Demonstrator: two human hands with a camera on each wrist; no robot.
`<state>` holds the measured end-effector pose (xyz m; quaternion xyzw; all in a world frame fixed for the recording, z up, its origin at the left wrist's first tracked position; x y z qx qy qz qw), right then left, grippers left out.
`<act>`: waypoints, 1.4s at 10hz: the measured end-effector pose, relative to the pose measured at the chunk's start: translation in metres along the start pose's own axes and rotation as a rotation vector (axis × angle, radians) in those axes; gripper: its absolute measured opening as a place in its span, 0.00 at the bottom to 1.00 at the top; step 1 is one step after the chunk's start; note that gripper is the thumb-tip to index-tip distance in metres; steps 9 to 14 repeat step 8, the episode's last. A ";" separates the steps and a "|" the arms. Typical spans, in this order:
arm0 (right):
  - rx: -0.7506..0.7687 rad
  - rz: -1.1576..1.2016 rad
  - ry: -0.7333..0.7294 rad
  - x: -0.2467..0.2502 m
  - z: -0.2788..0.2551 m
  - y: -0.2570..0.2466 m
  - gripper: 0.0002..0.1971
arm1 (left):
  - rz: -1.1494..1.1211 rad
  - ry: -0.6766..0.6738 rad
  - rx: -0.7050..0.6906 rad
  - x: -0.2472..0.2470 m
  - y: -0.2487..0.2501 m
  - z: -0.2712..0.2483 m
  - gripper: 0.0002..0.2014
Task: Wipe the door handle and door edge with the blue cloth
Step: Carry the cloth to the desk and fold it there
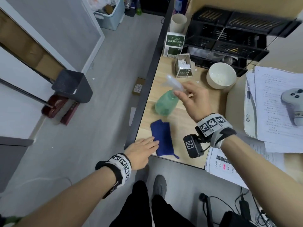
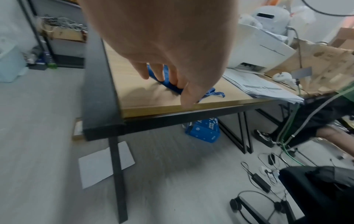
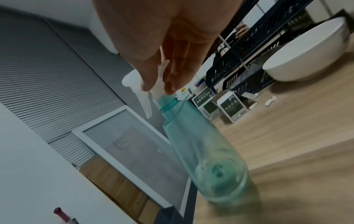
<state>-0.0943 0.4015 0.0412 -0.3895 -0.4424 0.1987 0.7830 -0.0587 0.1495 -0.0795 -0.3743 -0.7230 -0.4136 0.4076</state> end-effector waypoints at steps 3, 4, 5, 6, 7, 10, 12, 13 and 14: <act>-0.098 -0.073 0.024 0.021 -0.037 0.016 0.13 | -0.102 0.085 0.188 0.024 -0.039 0.001 0.31; -0.116 -0.088 0.033 0.020 -0.054 0.019 0.11 | -0.045 0.074 0.184 0.025 -0.034 0.017 0.28; -0.076 -0.108 0.046 0.017 -0.067 0.012 0.06 | -0.014 0.071 0.198 0.023 -0.035 0.027 0.29; -0.062 -0.113 0.046 0.014 -0.073 0.009 0.07 | 0.046 0.040 0.196 0.018 -0.039 0.031 0.30; -0.083 -0.135 0.068 0.015 -0.075 0.005 0.16 | 0.060 0.049 0.180 0.025 -0.036 0.024 0.30; -0.029 -0.094 0.208 0.022 -0.074 -0.006 0.21 | -0.030 0.170 0.186 0.035 -0.032 0.016 0.28; -0.029 -0.094 0.208 0.022 -0.074 -0.006 0.21 | -0.030 0.170 0.186 0.035 -0.032 0.016 0.28; -0.029 -0.094 0.208 0.022 -0.074 -0.006 0.21 | -0.030 0.170 0.186 0.035 -0.032 0.016 0.28; -0.029 -0.094 0.208 0.022 -0.074 -0.006 0.21 | -0.030 0.170 0.186 0.035 -0.032 0.016 0.28</act>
Point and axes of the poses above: each hand's wrist, its own z-axis towards the middle knuckle, its own x-axis out of the back of the hand, y = z × x, the point moved 3 cm from there along z, towards the middle knuckle, and after that the axes turned 7 degrees about y, right-handed, at the moved point
